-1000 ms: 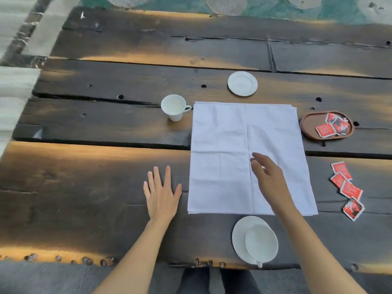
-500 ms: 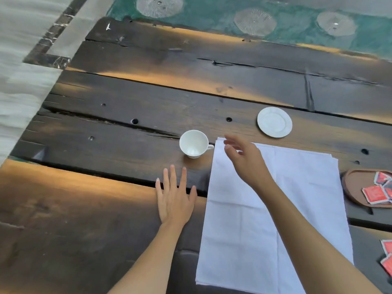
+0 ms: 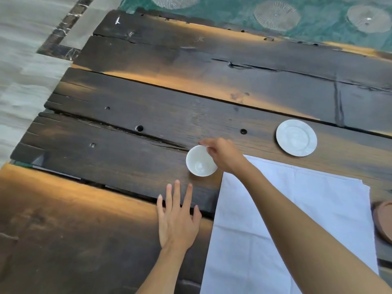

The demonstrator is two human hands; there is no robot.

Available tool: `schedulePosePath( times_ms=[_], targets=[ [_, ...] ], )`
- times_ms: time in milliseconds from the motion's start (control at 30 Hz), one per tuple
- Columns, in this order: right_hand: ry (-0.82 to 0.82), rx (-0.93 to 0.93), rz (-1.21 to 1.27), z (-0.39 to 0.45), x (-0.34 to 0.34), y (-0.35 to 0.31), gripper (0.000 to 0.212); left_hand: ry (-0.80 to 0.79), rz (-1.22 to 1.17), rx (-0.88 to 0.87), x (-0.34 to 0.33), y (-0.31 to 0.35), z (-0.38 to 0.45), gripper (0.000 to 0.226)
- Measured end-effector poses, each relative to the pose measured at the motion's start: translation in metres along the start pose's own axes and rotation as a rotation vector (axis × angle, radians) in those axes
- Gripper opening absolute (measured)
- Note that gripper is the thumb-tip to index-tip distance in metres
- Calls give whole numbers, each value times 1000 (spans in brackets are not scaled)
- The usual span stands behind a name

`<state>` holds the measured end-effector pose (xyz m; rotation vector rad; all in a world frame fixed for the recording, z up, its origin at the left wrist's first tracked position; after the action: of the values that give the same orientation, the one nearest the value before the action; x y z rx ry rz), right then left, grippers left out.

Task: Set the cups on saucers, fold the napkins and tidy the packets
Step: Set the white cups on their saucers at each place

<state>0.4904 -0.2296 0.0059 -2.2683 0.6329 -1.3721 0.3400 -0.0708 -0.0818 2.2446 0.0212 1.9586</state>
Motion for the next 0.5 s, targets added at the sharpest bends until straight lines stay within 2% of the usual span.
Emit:
schedulePosePath(
  times_ms=[167, 333, 500],
  targets=[
    [-56, -35, 56, -2, -1, 6, 43, -7, -13, 3, 2, 1, 0, 65],
    [-148, -98, 311, -18, -7, 10, 52, -28, -18, 10, 6, 1, 0, 64],
    [-47, -207, 675, -28, -7, 31, 47, -33, -20, 21, 7, 0, -1, 65]
  ],
)
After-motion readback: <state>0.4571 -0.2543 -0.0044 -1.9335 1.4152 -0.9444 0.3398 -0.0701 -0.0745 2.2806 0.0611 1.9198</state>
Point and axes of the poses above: each hand's wrist, its own z-axis towards the middle knuckle, its own x-axis out of the back of the hand, y = z × x, the point moved 7 cm from there along z, towards the middle knuckle, and after that the axes turned 1 degree about -z, right-handed, at the moved point
